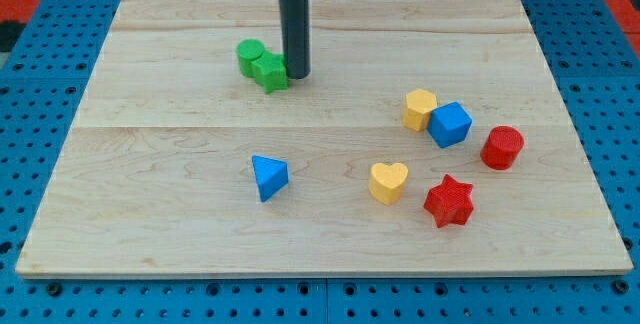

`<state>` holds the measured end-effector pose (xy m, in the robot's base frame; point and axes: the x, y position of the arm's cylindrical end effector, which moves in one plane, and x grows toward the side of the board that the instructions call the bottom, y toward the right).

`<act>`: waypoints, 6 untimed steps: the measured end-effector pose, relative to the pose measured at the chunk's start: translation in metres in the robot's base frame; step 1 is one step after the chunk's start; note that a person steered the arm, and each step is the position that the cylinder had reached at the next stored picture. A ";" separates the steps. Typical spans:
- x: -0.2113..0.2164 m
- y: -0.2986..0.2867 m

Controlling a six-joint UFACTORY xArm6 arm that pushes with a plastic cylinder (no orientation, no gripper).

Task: Move your arm towards the right side of the blue triangle

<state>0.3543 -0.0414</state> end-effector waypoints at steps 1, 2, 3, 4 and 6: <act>-0.004 -0.011; -0.004 -0.022; -0.007 0.078; -0.025 0.183; 0.040 0.111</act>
